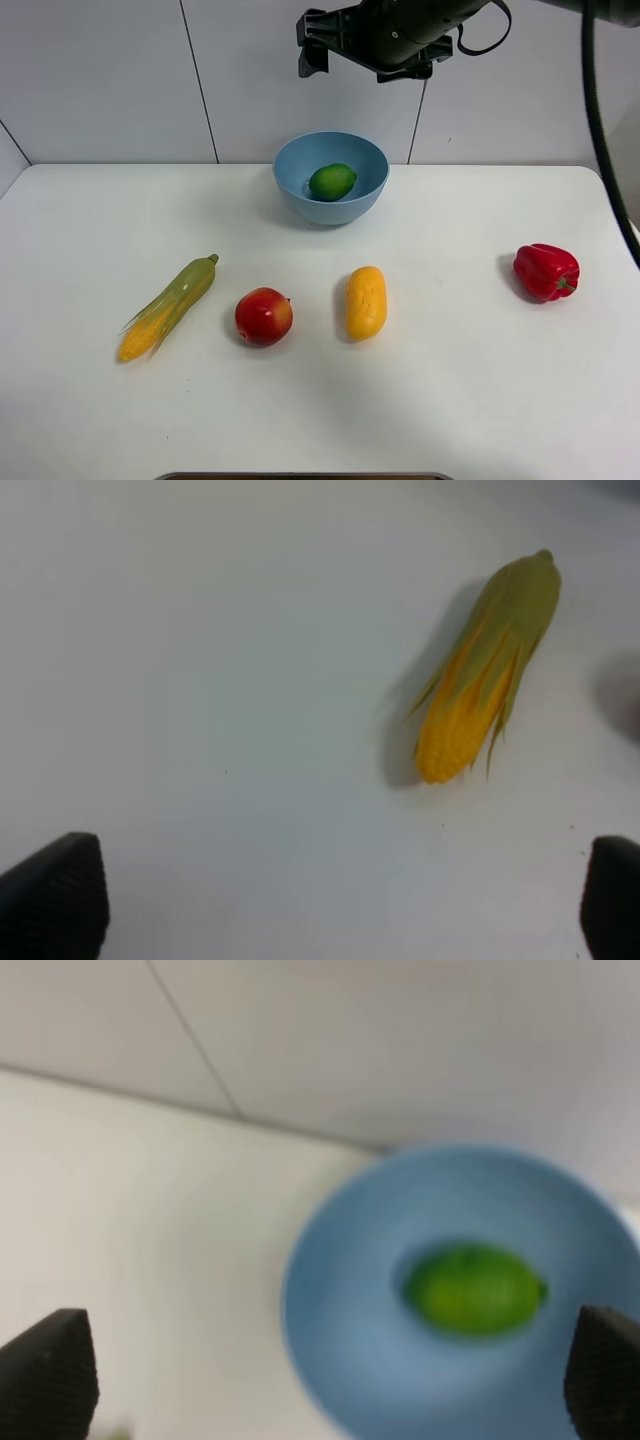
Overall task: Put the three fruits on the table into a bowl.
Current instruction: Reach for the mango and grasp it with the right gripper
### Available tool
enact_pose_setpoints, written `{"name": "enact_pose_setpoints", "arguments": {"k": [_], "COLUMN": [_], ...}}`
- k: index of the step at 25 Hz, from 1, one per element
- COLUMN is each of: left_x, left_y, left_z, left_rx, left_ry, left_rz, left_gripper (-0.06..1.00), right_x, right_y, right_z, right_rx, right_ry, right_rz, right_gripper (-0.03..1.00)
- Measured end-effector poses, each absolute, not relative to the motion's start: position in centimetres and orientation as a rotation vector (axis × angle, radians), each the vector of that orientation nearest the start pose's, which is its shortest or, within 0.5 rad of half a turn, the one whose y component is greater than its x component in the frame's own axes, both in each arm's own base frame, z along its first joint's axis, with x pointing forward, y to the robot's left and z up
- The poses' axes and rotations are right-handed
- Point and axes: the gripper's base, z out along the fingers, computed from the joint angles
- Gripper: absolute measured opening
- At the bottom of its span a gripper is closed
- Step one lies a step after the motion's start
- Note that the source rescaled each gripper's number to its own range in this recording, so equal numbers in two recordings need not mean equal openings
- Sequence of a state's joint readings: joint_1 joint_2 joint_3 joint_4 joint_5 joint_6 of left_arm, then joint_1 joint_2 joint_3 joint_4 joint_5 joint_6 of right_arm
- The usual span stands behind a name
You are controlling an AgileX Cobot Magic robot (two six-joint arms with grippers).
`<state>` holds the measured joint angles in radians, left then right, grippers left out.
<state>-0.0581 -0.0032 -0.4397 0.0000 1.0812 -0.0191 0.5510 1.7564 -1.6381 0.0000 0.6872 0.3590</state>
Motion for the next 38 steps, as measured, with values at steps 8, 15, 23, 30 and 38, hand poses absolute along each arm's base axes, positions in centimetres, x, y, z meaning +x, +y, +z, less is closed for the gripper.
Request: {"name": "enact_pose_setpoints", "arguments": {"k": [8, 15, 23, 30, 38], "left_x": [0.0, 0.0, 0.0, 0.0, 0.0], "left_y": [0.0, 0.0, 0.0, 0.0, 0.0], "left_z": [25.9, 25.9, 25.9, 25.9, 25.9], "left_rx": [0.041, 0.041, 0.041, 0.041, 0.041], "left_ry": [2.123, 2.123, 2.123, 2.123, 2.123], "left_rz": [-0.046, -0.046, -0.046, -0.046, -0.046], "left_gripper": [1.0, 1.0, 1.0, 1.0, 1.0], "right_x": [28.6, 25.0, 24.7, 25.7, 26.9], "right_y": [19.9, 19.5, 19.6, 20.9, 22.0], "right_z": [33.7, 31.6, 29.3, 25.8, 21.8], "right_rx": [-0.129, -0.073, -0.003, 0.033, 0.049], "right_ry": [2.435, 2.574, 2.735, 2.838, 2.919], "right_rz": [0.505, 0.469, 0.332, 0.25, 0.172], "right_gripper": [1.0, 1.0, 1.0, 1.0, 1.0]}}
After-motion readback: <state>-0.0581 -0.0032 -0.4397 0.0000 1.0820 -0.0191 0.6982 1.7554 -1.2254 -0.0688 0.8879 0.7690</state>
